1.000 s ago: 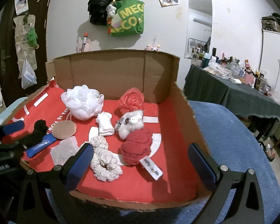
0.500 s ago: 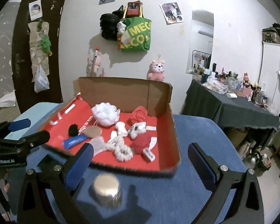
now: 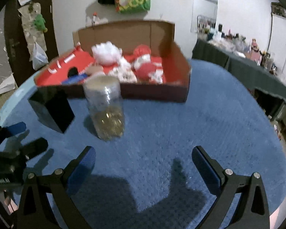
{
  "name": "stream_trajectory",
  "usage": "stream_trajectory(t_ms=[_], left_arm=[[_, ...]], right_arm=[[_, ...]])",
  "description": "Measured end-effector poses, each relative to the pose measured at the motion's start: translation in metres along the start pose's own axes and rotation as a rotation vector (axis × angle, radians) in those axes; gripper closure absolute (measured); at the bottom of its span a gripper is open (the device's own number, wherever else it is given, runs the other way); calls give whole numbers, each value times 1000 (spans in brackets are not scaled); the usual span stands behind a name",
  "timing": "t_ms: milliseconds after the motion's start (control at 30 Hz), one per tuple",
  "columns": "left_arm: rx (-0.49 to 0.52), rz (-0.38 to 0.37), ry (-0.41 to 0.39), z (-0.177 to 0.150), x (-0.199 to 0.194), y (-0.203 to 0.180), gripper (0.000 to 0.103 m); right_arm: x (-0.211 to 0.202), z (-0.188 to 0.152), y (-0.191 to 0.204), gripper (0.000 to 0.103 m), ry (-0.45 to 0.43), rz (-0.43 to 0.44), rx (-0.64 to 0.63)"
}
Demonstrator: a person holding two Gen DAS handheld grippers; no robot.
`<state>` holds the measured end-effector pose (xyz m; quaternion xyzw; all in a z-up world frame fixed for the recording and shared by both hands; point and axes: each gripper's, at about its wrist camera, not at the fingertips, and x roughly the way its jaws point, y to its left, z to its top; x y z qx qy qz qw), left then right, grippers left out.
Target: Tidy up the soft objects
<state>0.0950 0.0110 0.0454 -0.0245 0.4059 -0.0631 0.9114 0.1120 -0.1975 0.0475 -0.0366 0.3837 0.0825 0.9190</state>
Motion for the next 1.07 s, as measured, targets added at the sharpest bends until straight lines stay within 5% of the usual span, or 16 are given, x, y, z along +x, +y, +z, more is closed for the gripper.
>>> stream_trajectory(t_ms=[167, 433, 1067], left_arm=[[-10, 60, 40, -7, 17, 1, 0], [-13, 109, 62, -3, 25, 0, 0], [-17, 115, 52, -2, 25, -1, 0]], right_arm=[[27, -8, -5, 0, 81, -28, 11], [27, -11, -7, 0, 73, -21, 24], [27, -10, -7, 0, 73, -20, 26]])
